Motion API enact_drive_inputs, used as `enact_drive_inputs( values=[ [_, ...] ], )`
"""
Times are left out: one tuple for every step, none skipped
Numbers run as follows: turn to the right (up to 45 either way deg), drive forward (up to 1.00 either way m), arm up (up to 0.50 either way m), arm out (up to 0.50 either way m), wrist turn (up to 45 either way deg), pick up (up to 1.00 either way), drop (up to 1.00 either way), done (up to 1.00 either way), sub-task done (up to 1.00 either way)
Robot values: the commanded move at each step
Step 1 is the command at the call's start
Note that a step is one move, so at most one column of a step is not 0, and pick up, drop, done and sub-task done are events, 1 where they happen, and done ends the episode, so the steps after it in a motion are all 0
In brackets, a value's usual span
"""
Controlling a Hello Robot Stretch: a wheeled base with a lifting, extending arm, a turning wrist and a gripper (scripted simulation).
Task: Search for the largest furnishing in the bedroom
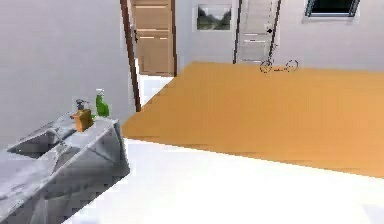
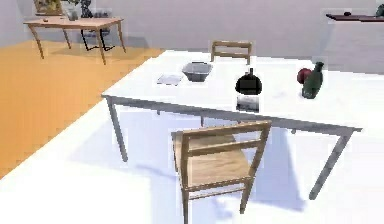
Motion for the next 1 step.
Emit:
enact_drive_inputs(
  values=[
    [0.0,1.0,0.0,0.0,0.0,0.0,0.0,0.0,0.0]
  ],
)
